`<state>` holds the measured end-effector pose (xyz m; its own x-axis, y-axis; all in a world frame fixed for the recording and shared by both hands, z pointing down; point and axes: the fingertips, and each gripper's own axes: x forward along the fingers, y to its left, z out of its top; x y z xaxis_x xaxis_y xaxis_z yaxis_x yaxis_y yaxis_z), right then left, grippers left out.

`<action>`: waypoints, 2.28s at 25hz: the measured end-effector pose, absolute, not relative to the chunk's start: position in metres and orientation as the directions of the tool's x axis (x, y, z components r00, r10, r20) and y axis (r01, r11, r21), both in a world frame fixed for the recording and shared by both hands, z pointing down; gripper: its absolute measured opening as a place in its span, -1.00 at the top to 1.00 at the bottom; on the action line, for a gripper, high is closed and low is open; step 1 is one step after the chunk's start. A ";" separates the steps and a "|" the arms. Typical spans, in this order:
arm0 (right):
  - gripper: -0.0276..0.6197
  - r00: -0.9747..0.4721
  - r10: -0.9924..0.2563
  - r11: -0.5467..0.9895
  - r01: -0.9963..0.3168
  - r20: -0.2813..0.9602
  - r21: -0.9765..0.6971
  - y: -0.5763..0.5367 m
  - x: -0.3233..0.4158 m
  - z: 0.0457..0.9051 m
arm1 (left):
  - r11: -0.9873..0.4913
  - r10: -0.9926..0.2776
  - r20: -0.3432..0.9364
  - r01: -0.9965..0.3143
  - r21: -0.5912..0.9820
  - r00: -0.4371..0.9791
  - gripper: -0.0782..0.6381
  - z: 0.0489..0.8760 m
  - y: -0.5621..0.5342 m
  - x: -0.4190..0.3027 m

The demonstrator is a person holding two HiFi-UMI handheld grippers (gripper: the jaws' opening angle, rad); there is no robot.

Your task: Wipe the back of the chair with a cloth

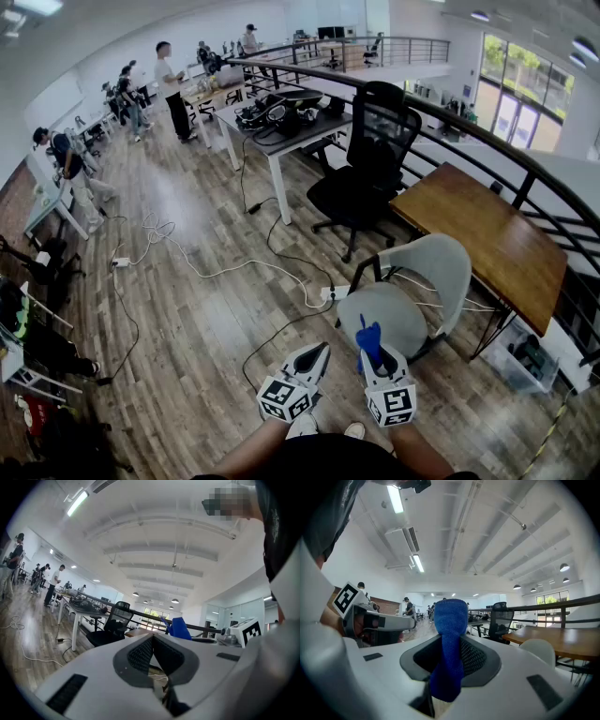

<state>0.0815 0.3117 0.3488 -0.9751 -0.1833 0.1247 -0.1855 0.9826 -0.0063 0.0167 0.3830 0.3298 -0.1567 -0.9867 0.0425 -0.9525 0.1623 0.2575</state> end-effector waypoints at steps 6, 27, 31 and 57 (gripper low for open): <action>0.57 -0.977 -0.178 0.984 -0.178 0.122 0.005 0.312 0.070 0.345 | 0.154 -0.988 0.031 -0.953 0.259 -0.152 0.79 0.327 0.381 0.006; 0.57 -0.962 -0.255 0.964 -0.260 0.096 -0.052 0.356 0.025 0.340 | 0.108 -0.994 0.037 -0.968 0.227 -0.103 0.79 0.339 0.426 -0.048; 0.57 -0.959 -0.265 0.960 -0.272 0.101 -0.064 0.351 0.021 0.343 | 0.120 -0.993 0.046 -0.965 0.232 -0.112 0.79 0.346 0.422 -0.060; 0.57 -0.963 -0.250 0.958 -0.261 0.097 -0.120 0.193 -0.019 0.357 | 0.137 -0.985 0.131 -0.972 0.191 -0.113 0.79 0.356 0.272 -0.097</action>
<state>-0.0194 0.1931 0.3567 -0.9632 -0.2505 0.0974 -0.2612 0.9578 -0.1197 -0.0972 0.2719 0.3560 -0.1131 -0.9849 0.1311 -0.9720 0.1370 0.1907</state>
